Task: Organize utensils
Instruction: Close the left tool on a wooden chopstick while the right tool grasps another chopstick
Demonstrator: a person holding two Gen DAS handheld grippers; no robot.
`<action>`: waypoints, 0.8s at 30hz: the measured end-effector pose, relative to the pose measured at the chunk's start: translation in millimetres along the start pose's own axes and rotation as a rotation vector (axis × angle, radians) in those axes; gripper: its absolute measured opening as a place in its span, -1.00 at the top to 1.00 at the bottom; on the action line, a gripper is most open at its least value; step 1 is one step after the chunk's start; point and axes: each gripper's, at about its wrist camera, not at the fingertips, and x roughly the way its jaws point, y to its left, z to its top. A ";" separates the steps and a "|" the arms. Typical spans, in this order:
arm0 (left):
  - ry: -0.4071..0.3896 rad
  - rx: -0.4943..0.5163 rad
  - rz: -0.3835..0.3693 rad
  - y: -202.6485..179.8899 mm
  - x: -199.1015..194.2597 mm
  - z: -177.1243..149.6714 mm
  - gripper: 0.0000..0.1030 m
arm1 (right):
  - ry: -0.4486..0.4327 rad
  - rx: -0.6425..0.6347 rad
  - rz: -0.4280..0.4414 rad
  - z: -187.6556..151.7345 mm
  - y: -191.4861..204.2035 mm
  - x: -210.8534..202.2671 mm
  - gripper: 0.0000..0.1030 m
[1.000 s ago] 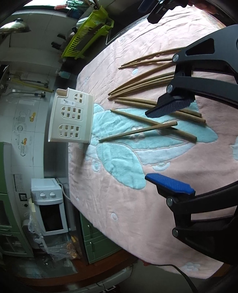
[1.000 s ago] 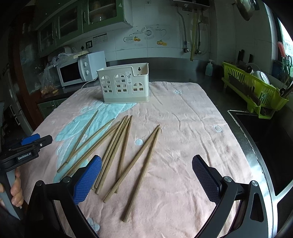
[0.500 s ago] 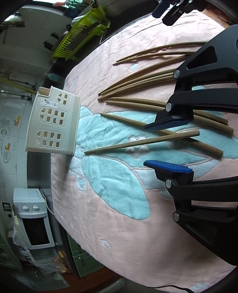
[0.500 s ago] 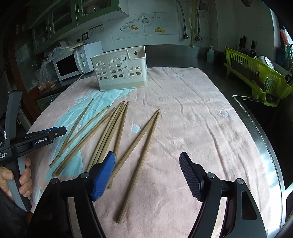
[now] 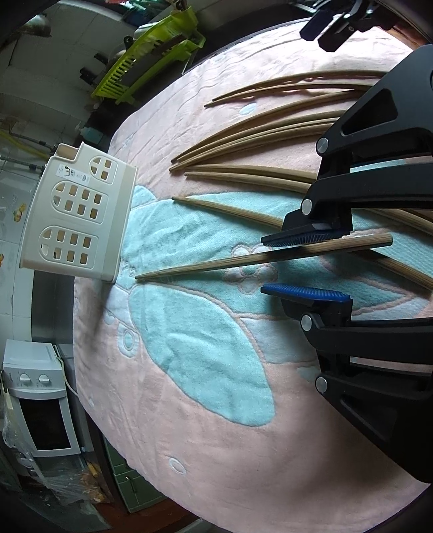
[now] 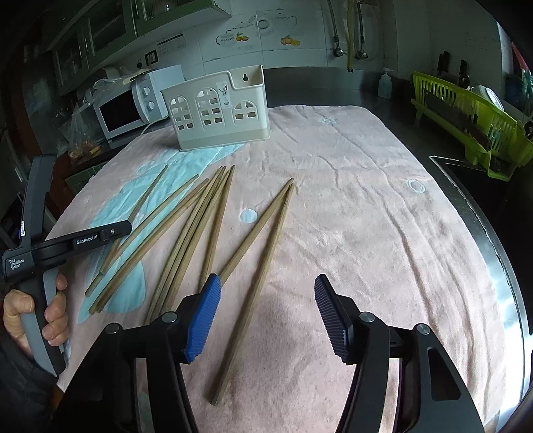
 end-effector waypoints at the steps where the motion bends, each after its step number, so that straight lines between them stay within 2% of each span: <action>1: 0.000 -0.002 -0.001 0.9 0.4 0.3 0.60 | 0.003 0.003 0.003 -0.9 -0.5 0.7 -0.07; 5: -0.001 0.000 -0.007 1.4 1.4 1.5 0.67 | 0.015 0.023 0.003 -5.6 -4.7 3.7 0.05; 6: -0.001 0.003 -0.010 1.5 1.7 1.0 0.78 | 0.019 0.029 0.001 -6.9 -5.5 4.4 0.09; 11: -0.005 0.012 -0.008 -0.6 3.5 1.1 0.79 | 0.040 0.044 0.017 -11.5 -4.5 8.7 0.27; 12: -0.005 0.014 -0.009 -0.5 3.5 1.0 0.86 | 0.041 0.044 0.022 -11.7 -3.0 9.0 0.30; 24: 0.001 0.008 -0.019 3.3 4.8 2.4 0.87 | 0.081 0.054 0.023 -14.7 9.8 20.8 0.57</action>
